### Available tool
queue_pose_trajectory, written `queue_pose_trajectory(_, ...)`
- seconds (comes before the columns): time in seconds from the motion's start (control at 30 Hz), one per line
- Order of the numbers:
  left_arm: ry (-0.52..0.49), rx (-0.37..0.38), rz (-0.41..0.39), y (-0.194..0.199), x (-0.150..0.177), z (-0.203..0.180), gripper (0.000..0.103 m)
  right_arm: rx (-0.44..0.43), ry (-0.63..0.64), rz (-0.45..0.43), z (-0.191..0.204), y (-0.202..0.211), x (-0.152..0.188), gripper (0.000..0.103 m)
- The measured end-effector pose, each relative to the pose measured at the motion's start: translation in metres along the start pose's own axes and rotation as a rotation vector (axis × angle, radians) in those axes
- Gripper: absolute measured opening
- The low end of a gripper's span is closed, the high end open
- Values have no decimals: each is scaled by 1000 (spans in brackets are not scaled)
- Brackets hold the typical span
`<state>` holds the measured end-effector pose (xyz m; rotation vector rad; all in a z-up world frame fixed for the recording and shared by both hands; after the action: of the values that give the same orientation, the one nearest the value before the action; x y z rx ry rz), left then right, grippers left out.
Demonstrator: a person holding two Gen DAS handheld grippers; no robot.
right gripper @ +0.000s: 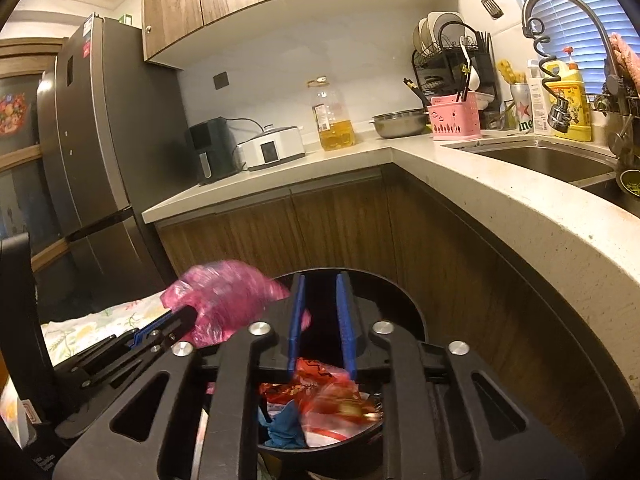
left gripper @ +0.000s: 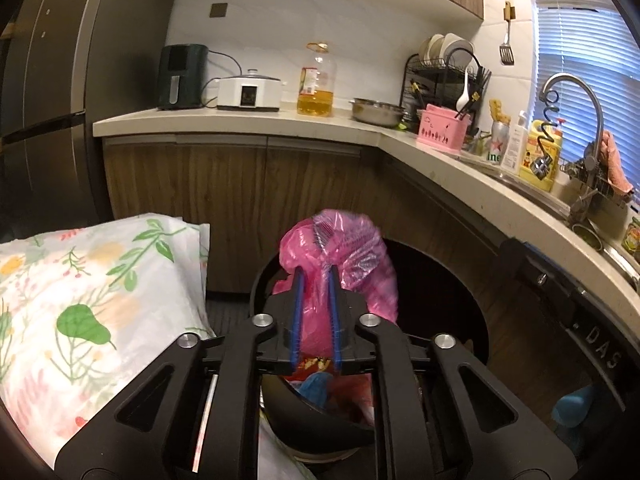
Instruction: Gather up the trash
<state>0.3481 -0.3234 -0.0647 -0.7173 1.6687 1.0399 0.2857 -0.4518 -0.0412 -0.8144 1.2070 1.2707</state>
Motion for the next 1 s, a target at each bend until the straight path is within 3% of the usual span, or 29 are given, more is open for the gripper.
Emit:
queue_pose_trajectory(0.13, 15, -25, 0, 2, 3, 9, 58, 18, 0, -1, -1, 4, 0, 40)
queue_pose_trajectory(0.2, 29, -40, -4, 6, 4, 17, 67, 31, 2, 1, -1, 6, 2, 54)
queue_pose_trajectory(0.33, 39, -102, -5, 21, 6, 38, 82, 53, 11, 7, 2, 15, 7, 69)
queue_pose_trajectory(0.5, 21, -197, -23, 51, 8, 64, 89, 63, 52, 32, 15, 26, 18, 86)
queue_pose_trajectory(0.77, -5, -290, -27, 112, 17, 96, 96, 42, 111, 46, 50, 56, 29, 97)
queue_pose_trajectory(1.0, -5, -322, -33, 160, 26, 112, 97, 11, 130, 48, 73, 90, 35, 97)
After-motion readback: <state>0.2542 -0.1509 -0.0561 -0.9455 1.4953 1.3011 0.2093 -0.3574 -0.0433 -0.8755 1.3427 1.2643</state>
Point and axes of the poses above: each gripper's, at about its wrist camera, not at the fingertips, and y roughly against the way its jaws point, z to its left, x to its underside, the point moved 9 cm from there along -y, roughly the way its jaws point, and after that the axes turned 9 degrees about -z, right-handed, at the moved point
